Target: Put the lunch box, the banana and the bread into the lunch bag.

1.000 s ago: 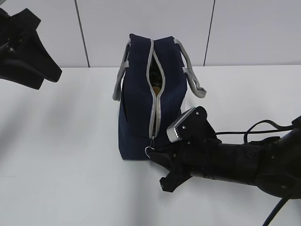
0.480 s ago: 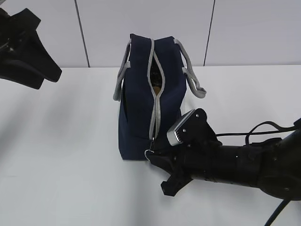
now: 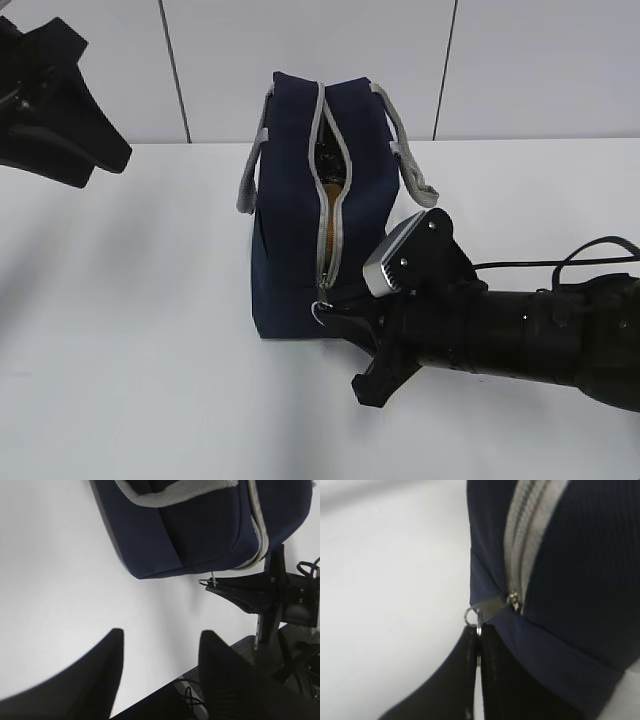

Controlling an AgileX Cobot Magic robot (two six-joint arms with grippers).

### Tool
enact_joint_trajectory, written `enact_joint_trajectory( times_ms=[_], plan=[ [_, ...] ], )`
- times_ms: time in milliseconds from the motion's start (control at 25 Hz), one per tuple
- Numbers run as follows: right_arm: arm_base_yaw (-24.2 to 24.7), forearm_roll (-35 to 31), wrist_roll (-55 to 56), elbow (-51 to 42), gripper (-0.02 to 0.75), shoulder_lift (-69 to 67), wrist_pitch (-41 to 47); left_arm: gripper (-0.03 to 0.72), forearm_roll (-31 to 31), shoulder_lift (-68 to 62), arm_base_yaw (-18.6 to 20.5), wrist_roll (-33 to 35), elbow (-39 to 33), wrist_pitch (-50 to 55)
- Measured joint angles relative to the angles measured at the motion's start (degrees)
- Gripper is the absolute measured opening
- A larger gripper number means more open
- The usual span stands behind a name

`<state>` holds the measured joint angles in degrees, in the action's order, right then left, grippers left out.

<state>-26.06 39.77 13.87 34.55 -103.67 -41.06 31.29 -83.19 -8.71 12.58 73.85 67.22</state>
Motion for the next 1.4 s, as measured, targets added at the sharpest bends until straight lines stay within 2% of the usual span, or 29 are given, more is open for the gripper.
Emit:
enact_joint_trajectory(
  times_ms=[240,1000,1080,1240,1400],
  plan=[
    [0.0,3.1,2.7,0.0,-0.016,2.4,1.0,0.351,0.0,0.0,0.0,0.0,0.0,0.0],
    [0.0,4.5,4.9,0.5,-0.016,6.2,4.6,0.351,0.0,0.0,0.0,0.2,0.0,0.0],
    [0.0,7.8,8.3,2.0,-0.016,6.8,4.9,0.351,0.1,0.0,0.0,0.4,0.0,0.0],
    [0.0,18.6,17.9,5.6,-0.016,7.0,6.3,0.351,0.1,0.0,0.0,0.6,0.0,0.0],
    [0.3,25.0,23.6,8.2,-0.016,7.0,6.4,0.351,0.2,0.0,0.0,0.8,0.0,0.0]
  ],
)
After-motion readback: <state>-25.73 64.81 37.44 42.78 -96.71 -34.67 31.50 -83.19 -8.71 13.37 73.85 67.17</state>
